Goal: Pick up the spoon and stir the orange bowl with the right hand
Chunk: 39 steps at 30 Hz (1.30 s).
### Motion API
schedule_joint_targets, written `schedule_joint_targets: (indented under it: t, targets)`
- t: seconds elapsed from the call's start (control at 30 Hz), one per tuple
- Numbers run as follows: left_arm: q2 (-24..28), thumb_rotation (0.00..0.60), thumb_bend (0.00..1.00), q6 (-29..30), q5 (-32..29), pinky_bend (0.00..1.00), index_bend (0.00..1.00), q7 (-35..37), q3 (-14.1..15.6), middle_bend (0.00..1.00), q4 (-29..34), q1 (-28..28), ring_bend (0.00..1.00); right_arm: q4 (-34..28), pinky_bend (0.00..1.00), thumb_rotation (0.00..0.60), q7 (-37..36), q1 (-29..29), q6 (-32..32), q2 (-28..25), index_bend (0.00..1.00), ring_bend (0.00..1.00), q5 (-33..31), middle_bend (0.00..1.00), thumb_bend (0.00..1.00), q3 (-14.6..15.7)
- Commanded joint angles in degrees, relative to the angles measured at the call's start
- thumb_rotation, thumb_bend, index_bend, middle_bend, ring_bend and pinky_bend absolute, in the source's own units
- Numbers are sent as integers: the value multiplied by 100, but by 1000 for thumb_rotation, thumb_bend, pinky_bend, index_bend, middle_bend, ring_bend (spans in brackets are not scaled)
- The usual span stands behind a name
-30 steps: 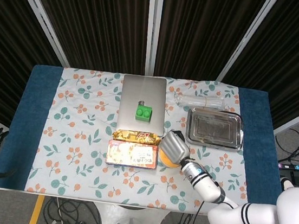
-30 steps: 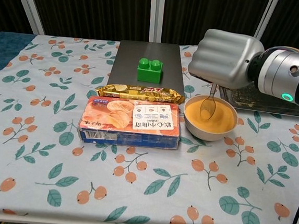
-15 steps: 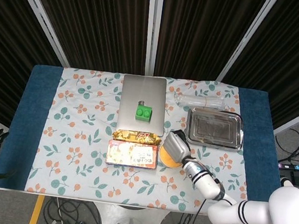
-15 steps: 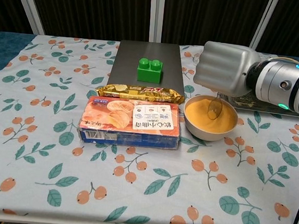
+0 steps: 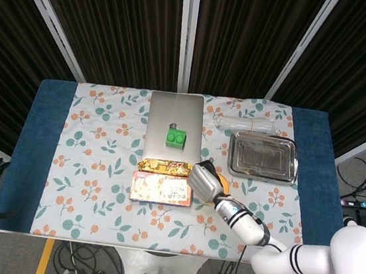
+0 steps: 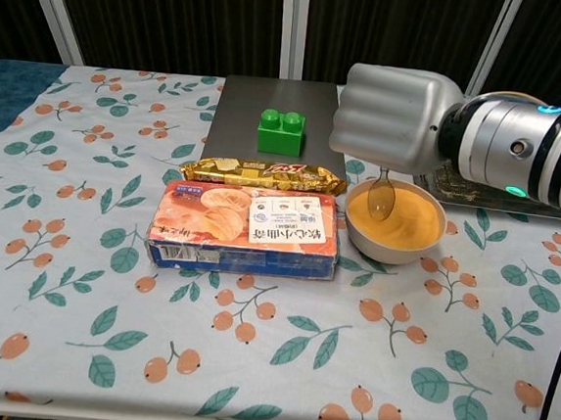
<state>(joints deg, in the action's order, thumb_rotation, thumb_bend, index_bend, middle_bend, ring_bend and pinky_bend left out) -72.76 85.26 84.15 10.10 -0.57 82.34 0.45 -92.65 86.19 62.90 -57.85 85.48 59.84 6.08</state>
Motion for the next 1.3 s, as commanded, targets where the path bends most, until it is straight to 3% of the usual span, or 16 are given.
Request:
schedule_joint_targets:
  t: [0.03,0.37,0.9,1.13,1.3]
  targets:
    - [-1,600,106,-7,-8,68,111,1,0,78,-5,1,30,169,1000,600,38,-21,73,188,736,920,-19,960,531,55]
    - [-20,600,107,-29,8,68,111,-6,-2,78,-21,-16,30,578,1000,600,242,-215,19,301,750,920,-69,965,535,315]
    - [18,600,107,76,47,68,111,-15,-9,78,27,20,30,337,1000,600,144,-256,-286,-153,761,919,371,966,535,104]
    - [35,600,107,111,73,68,111,-43,-1,78,63,34,30,432,1000,600,564,-136,-117,-329,741,920,915,966,532,294]
    - [36,600,107,118,68,68,111,-42,2,78,72,45,30,515,1000,600,702,-145,4,-306,745,919,887,966,532,256]
